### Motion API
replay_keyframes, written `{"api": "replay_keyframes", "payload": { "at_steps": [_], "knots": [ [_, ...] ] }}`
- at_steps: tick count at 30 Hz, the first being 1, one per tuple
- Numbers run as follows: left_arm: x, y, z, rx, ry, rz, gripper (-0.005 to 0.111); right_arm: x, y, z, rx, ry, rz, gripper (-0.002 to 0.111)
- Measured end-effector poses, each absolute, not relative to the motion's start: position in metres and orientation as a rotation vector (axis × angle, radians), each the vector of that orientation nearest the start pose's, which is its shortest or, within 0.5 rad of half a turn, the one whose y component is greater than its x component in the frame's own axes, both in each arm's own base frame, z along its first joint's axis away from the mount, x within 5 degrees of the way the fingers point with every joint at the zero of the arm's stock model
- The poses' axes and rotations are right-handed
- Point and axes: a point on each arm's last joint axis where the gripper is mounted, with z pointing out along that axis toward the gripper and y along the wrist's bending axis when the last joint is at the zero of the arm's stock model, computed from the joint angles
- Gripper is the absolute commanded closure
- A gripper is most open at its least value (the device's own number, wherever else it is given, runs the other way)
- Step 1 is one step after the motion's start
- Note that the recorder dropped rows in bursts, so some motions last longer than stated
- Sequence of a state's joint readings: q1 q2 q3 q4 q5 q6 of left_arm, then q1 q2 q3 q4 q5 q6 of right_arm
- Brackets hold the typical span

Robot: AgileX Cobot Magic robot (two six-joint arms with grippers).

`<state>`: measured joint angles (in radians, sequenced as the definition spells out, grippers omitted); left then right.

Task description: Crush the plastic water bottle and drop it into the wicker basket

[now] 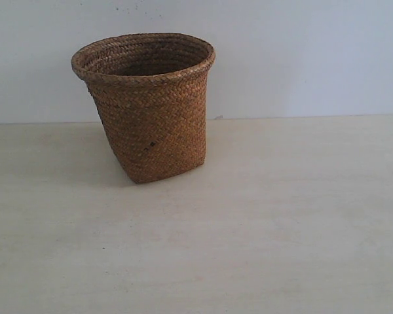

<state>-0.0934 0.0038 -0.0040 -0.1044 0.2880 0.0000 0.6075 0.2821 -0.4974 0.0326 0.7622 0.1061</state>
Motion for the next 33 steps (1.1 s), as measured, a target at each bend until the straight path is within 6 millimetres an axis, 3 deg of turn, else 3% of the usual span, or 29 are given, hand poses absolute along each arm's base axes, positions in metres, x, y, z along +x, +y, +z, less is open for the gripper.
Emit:
{"api": "replay_keyframes", "payload": {
  "at_steps": [24,28,33],
  "knots": [
    [0.054,-0.008,0.188,0.013,1.773,-0.17,0.103,0.043,0.031,0.294,-0.503,1.993,0.475,0.108],
    [0.054,-0.008,0.188,0.013,1.773,-0.17,0.103,0.035,0.025,0.298,-0.47,1.859,0.493,0.108],
    [0.054,-0.008,0.188,0.013,1.773,-0.17,0.103,0.023,0.014,0.306,-0.373,1.498,0.452,0.108]
  ]
}}
